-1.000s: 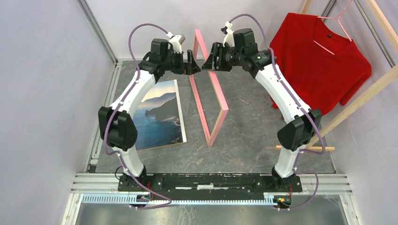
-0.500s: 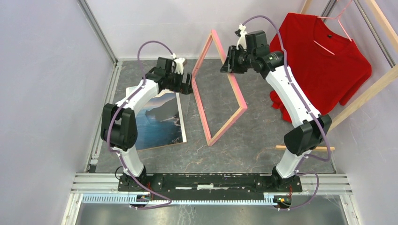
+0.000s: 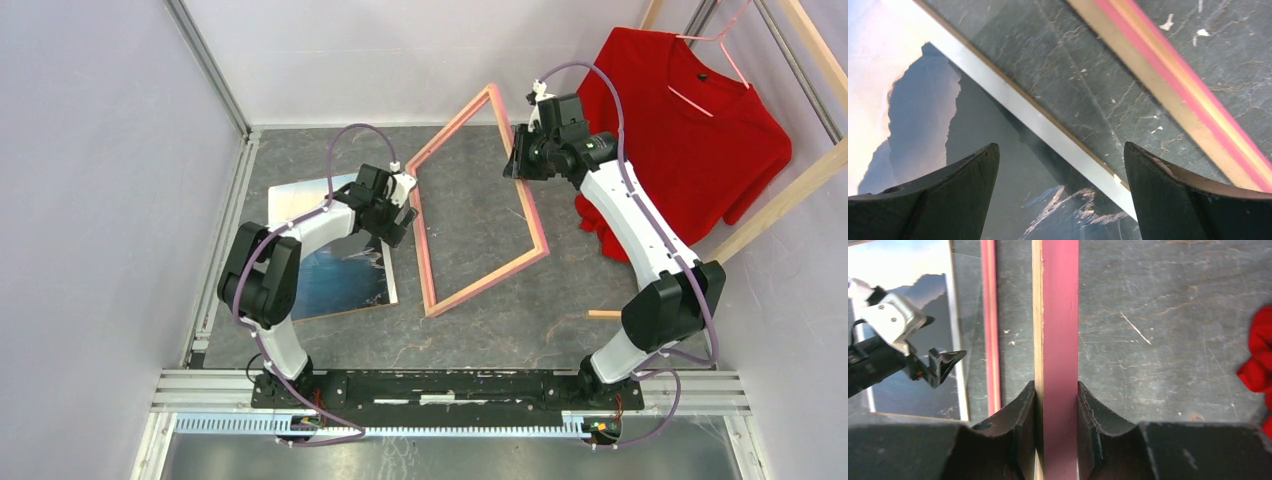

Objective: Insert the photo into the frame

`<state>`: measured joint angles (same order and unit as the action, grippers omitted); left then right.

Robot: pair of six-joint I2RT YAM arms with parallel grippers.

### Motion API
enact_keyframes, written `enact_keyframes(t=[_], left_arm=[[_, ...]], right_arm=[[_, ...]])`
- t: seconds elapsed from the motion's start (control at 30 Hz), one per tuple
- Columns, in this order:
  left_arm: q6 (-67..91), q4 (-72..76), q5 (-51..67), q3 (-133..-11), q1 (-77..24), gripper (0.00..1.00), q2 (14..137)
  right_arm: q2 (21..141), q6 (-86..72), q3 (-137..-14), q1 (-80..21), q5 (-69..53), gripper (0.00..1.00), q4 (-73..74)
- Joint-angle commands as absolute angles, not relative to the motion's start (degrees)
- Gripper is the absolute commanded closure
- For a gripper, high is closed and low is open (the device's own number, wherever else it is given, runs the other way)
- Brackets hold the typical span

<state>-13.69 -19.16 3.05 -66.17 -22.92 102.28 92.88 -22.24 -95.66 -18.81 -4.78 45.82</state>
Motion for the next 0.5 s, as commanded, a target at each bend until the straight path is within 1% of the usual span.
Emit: enact_keyframes(t=[0.0, 0.2, 0.47], left_arm=[[-18.7, -12.0, -3.2, -65.2, -25.6, 0.0, 99.2], [-19.3, -10.3, -5.2, -64.8, -27.3, 0.0, 100.8], [-21.0, -10.5, -8.7, -65.7, -28.7, 0.0, 103.7]], right_arm=[[90.5, -17.3, -90.5, -18.9, 4.6, 0.88, 47.3], [84.9, -18.0, -77.7, -17.8, 9.4, 0.9, 42.6], [81.6, -18.5, -66.5, -14.8, 12.3, 0.92, 37.5]])
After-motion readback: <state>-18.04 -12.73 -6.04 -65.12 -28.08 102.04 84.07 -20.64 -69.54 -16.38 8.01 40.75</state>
